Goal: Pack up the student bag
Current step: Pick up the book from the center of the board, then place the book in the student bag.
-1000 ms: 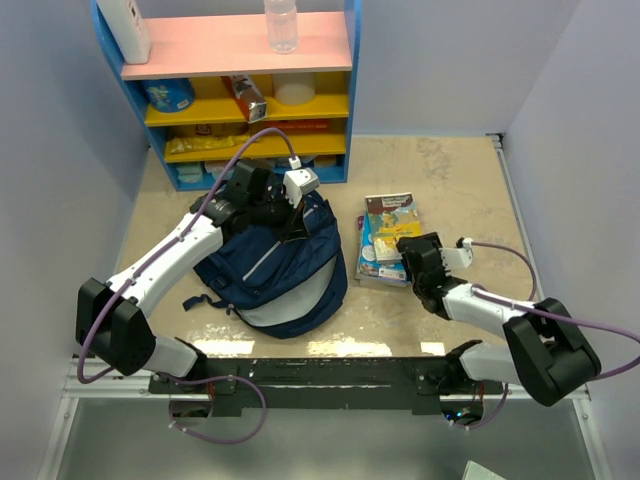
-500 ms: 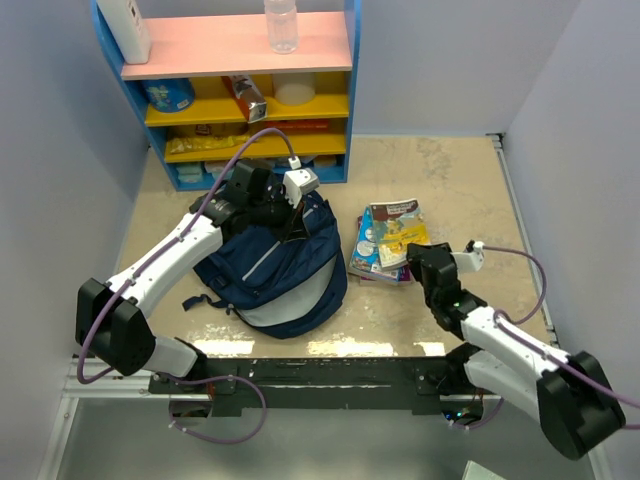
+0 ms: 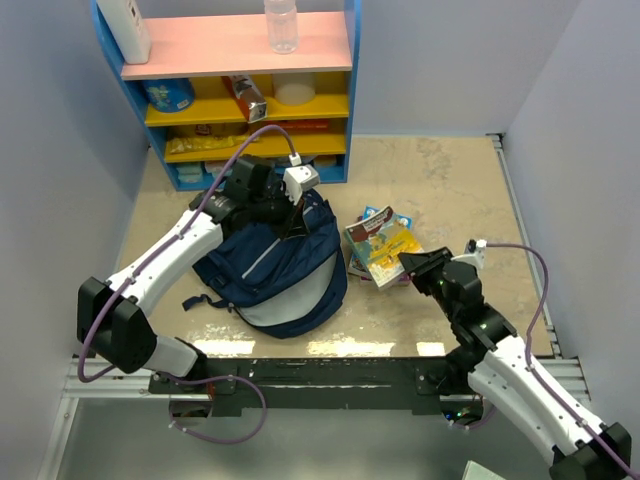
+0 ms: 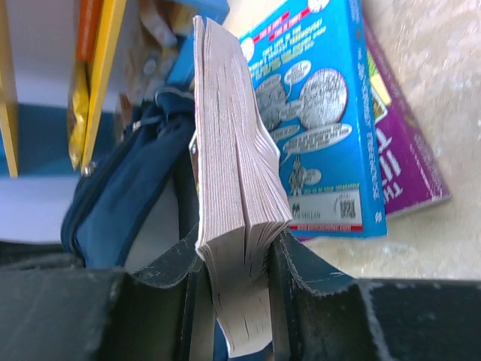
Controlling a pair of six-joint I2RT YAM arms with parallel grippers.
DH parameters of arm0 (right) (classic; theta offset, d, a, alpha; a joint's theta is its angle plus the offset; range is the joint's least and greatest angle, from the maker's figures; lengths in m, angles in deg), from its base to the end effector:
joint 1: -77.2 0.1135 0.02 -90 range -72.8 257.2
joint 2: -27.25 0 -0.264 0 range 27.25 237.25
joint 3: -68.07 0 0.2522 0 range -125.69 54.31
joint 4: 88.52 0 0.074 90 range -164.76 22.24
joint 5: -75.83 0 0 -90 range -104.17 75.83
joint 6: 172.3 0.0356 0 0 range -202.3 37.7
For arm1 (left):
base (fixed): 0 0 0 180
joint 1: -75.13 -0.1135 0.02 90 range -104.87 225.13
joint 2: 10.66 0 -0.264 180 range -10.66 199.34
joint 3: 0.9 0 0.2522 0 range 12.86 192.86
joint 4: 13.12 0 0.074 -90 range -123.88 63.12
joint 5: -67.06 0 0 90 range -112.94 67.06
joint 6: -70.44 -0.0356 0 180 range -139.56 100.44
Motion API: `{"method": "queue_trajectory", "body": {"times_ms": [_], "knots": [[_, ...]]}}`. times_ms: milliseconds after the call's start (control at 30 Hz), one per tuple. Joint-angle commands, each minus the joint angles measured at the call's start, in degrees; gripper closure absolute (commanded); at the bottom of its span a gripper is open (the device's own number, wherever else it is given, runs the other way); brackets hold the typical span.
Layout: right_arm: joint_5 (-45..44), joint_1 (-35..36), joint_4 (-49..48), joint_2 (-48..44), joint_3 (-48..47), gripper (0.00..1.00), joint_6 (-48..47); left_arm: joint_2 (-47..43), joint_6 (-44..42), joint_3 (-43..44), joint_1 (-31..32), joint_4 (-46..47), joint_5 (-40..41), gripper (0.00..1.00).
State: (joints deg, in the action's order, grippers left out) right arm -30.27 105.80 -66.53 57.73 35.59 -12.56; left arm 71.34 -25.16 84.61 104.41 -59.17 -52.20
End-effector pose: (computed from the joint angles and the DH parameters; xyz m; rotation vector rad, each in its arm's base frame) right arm 0.1331 0.0613 0.2192 0.8873 1.8011 0.8740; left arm 0.2640 -0.1680 0.3193 0.9463 2.1268 -0.7994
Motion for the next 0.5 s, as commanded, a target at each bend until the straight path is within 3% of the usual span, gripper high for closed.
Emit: {"method": "queue_trajectory", "body": {"times_ms": [0, 233, 467], "knots": [[6.5, 0.2, 0.8, -3.5, -4.8, 1.0, 0.0, 0.5, -2.1, 5.9, -1.6, 3.3, 3.9, 1.0], [9.9, 0.7, -0.5, -3.8, -4.6, 1.0, 0.2, 0.9, -2.1, 9.0, -1.8, 3.3, 5.1, 1.0], [11.0, 0.9, -2.2, 0.5, -12.8, 1.0, -5.6, -0.3, -3.1, 12.5, -3.3, 3.5, 1.0, 1.0]]}}
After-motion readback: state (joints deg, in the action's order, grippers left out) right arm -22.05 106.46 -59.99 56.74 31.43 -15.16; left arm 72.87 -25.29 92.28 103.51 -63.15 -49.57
